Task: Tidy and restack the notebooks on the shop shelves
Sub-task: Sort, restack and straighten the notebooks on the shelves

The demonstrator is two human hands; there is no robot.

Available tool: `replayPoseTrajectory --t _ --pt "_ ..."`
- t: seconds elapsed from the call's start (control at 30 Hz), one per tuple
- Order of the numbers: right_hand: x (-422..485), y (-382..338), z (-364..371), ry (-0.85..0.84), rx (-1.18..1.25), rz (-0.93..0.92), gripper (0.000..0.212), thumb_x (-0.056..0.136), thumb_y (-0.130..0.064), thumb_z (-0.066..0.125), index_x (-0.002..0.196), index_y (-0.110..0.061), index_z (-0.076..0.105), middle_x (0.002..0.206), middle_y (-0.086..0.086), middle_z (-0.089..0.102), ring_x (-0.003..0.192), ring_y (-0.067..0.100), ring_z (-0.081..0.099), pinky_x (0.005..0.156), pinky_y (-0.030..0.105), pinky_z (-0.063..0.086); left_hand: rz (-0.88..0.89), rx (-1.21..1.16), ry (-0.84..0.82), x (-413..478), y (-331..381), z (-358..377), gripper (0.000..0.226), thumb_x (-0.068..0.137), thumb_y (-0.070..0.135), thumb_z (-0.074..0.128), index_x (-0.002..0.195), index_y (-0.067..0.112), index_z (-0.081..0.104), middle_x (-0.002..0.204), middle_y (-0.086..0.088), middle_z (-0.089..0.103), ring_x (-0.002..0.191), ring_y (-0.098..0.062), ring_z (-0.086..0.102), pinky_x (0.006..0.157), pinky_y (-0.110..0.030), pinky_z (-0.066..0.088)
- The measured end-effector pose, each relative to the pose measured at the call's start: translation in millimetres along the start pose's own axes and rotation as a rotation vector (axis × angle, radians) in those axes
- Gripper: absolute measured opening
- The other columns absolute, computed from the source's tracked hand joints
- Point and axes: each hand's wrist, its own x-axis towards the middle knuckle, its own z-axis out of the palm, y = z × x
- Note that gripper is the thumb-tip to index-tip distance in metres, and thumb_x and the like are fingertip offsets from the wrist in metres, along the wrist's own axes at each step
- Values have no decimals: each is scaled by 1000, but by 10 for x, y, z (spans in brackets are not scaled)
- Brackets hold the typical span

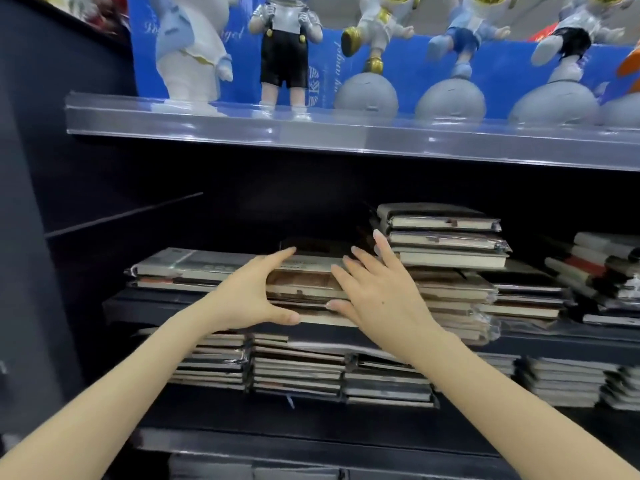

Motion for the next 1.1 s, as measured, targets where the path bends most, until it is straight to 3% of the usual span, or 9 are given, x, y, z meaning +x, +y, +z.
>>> replayPoseTrajectory --t 0.07,0.2,0.3,0.43,0.53,0.6,0.8,0.93,1.1 --pt "191 -67 -36 -51 55 -25 66 89 -51 25 115 -6 66 108 16 70 109 32 63 106 49 37 -26 -24 23 -48 -43 -15 106 67 34 83 149 36 15 149 8 34 133 -8 35 100 -17 28" --pt "408 -123 27 -179 175 -46 58 98 -53 22 147 -23 29 143 3 47 124 25 50 95 37 44 -77 -81 55 -149 -113 87 111 69 35 82 151 35 6 139 6 48 117 -5 47 88 -12 32" --pt "472 -79 41 -191 176 -53 50 101 -46 26 147 -25 27 143 0 47 120 24 53 86 37 47 -99 -139 102 -190 -169 161 112 70 35 81 151 32 4 141 1 48 126 -12 47 91 -12 31" --pt "526 -66 40 -244 226 -47 50 102 -42 29 148 -22 28 146 1 44 124 26 50 93 40 46 -72 -214 138 -186 -242 190 107 72 33 80 151 29 9 143 1 47 133 -10 40 101 -14 29" --pt "488 -89 19 -295 233 -33 65 96 -56 35 151 -24 19 155 -1 29 132 26 43 100 38 43 -77 -286 180 -206 -294 230 102 73 26 81 151 30 15 140 3 50 130 -10 45 108 -25 36" --pt "463 -120 12 -290 191 -27 75 92 -61 39 152 -24 14 157 -1 25 130 25 45 96 35 44 -80 -306 222 -231 -316 266 99 73 22 80 150 29 19 139 4 52 127 -9 47 107 -25 37" --pt "539 -125 -16 -298 207 -12 84 84 -71 42 150 -24 21 151 -1 38 125 22 50 96 34 47 -109 -359 316 -249 -344 375 98 72 21 81 149 27 22 137 6 53 121 -7 52 81 1 35" --pt "688 -93 -14 -348 295 30 71 85 -68 44 140 -23 43 133 1 58 117 21 56 95 37 47 -140 -443 325 -230 -357 381 96 69 17 83 147 26 28 134 3 56 119 -7 54 89 -11 37" --pt "770 -101 21 -364 269 13 61 91 -60 41 136 -19 48 124 3 63 110 22 59 92 35 48 -136 -470 315 -223 -374 360 92 67 17 84 145 23 34 130 3 59 108 2 54 88 -11 38"
